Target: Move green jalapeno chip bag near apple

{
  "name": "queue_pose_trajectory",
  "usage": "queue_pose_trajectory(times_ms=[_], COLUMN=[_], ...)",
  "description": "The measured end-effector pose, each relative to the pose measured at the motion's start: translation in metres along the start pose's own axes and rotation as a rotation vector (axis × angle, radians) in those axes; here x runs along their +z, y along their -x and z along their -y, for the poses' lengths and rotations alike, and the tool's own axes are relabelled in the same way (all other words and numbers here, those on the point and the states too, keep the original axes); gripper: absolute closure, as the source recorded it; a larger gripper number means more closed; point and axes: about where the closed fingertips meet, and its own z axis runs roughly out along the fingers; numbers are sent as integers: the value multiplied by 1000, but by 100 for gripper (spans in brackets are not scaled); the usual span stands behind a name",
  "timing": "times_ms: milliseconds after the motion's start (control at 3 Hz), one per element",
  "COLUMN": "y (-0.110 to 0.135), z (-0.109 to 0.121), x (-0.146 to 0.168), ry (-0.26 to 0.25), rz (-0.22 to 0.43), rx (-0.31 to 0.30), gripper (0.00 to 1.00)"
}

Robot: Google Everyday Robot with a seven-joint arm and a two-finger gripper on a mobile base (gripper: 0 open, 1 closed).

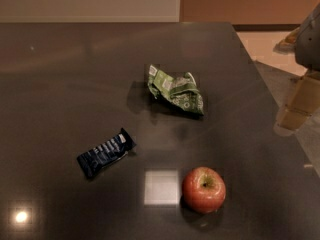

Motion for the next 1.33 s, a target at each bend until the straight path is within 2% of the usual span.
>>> queue_pose_trajectory(times_ms=[333, 667, 1333], y=[2, 14, 49], z=[1, 12, 50], x=[-1, 15, 74], ry=[0, 30, 110], rz=[4, 45, 146], rx=[-4, -26, -67], gripper=[0, 0, 0])
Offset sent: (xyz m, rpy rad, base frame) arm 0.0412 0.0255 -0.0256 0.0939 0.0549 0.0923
